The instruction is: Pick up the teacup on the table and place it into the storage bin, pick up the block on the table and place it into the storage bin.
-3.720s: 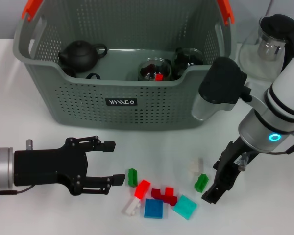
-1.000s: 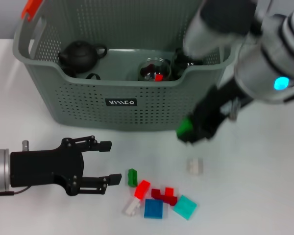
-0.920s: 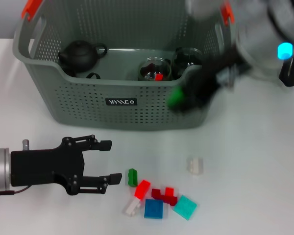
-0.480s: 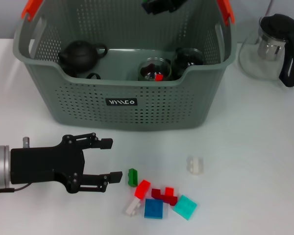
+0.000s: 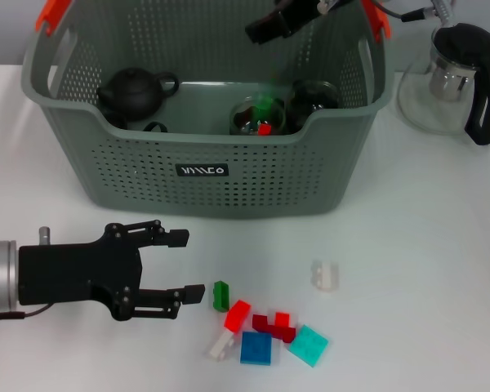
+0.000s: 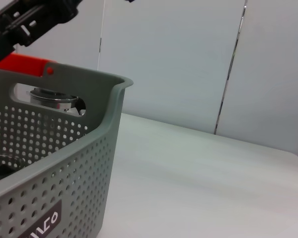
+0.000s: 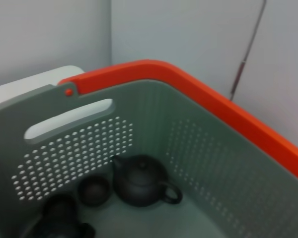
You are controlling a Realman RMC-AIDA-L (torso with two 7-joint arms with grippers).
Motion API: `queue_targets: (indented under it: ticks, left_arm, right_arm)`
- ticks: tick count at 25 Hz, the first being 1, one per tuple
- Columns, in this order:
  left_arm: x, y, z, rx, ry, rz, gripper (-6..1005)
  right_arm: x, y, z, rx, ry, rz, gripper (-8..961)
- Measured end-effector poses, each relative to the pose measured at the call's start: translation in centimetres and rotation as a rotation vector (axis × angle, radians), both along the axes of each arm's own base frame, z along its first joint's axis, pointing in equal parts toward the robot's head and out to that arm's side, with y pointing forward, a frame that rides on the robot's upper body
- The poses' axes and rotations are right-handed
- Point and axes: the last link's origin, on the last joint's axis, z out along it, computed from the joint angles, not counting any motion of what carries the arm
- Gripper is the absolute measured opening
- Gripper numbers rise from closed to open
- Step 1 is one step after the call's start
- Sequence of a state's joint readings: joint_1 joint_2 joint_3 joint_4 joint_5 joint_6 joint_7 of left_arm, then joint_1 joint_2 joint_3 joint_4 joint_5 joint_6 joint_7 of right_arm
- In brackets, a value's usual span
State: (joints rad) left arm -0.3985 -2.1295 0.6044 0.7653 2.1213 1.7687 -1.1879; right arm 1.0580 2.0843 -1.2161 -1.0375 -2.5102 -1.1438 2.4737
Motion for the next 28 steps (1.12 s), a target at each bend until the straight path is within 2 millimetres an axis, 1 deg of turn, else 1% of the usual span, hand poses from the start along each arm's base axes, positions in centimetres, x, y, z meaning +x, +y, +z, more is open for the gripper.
queue_targets:
  ticks: [1,4,7,9,12,15,18,19,20,23,26,28]
  left_arm:
    - [0.0,0.0,0.0,0.000,0.000,0.000,830]
    - [0.0,0.0,0.0,-0.001,0.000,0.001,830]
    - [0.0,0.1,0.1,-0.003,0.001,0.006,830]
    - [0.0,0.1,0.1,-0.003,0.001,0.007,830]
    - [0.0,0.1,0.1,-0.004,0.001,0.007,830]
    - [0.0,0.1,0.1,-0.006,0.002,0.007,830]
    - [0.0,0.1,0.1,-0.004,0.002,0.009,830]
    - [0.0,0.1,0.1,-0.003,0.002,0.010,830]
    - [0.0,0.1,0.1,-0.002,0.003,0.010,829]
    - [-0.1,0.1,0.1,0.000,0.004,0.013,829]
    - [-0.1,0.2,0.1,0.002,0.004,0.015,829]
    - [-0.1,0.2,0.1,0.003,0.003,0.015,829]
  right_arm:
    - [0.0,0.1,0.0,0.008,-0.002,0.004,469]
    - [-0.3,0.3,0.3,0.031,-0.005,0.026,605]
    - [-0.9,-0.3,1.0,0.029,-0.001,0.060,733]
    - [-1.3,-1.3,1.7,-0.001,0.006,0.089,807]
    - [-1.3,-3.7,2.6,-0.095,0.018,0.125,918]
    - [-1.0,-6.8,4.0,-0.218,0.019,0.181,935]
    - [0.5,-9.5,4.9,-0.320,-0.024,0.215,946]
    - [2.0,-10.7,5.0,-0.390,-0.072,0.202,946]
    - [2.0,-10.7,5.0,-0.390,-0.072,0.202,946]
    - [4.3,-11.6,4.4,-0.459,-0.144,0.130,947]
    - [6.6,-11.8,2.7,-0.513,-0.209,0.054,947]
    - [7.9,-11.7,1.3,-0.540,-0.232,0.015,947]
